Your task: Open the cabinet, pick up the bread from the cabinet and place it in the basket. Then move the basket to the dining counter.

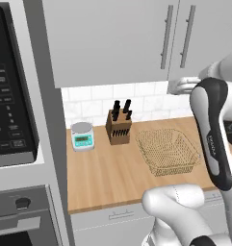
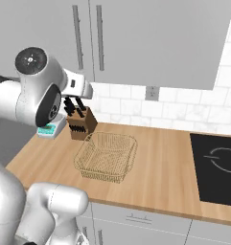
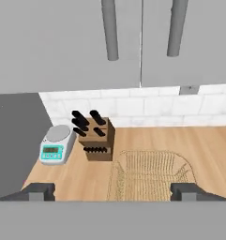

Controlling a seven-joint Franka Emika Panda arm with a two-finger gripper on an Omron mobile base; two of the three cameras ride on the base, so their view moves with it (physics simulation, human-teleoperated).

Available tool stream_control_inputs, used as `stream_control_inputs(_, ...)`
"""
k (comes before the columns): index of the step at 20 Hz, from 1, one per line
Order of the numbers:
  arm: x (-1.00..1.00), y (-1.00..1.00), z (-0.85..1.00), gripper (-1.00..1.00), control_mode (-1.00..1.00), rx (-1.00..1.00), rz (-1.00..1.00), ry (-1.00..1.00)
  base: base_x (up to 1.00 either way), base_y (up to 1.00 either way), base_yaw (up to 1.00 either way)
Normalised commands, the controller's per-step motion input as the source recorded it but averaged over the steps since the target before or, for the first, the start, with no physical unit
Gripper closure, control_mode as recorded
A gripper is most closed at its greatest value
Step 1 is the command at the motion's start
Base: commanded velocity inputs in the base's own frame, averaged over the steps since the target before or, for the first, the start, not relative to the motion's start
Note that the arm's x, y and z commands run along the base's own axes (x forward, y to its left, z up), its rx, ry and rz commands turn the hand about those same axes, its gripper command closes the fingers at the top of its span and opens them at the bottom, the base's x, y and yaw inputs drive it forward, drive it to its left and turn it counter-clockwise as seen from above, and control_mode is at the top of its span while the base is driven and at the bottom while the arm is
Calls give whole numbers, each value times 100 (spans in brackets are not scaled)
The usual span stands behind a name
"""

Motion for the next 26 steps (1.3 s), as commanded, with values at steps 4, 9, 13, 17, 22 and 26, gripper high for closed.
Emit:
stream_control_inputs(4,13,1,69,-100,-100,0,0,-37,0,0,0)
stream_control_inputs(9,62,12,34,-100,-100,0,-1,-4,0,0,0)
stream_control_inputs(13,61,8,53,-100,-100,-4,-6,3,0,0,0)
stream_control_inputs(17,48,0,57,-100,-100,-3,-5,3,0,0,0)
stream_control_inputs(22,40,0,18,-100,-100,0,-4,0,0,0,0)
stream_control_inputs(26,26,0,0,-100,-100,0,0,-4,0,0,0)
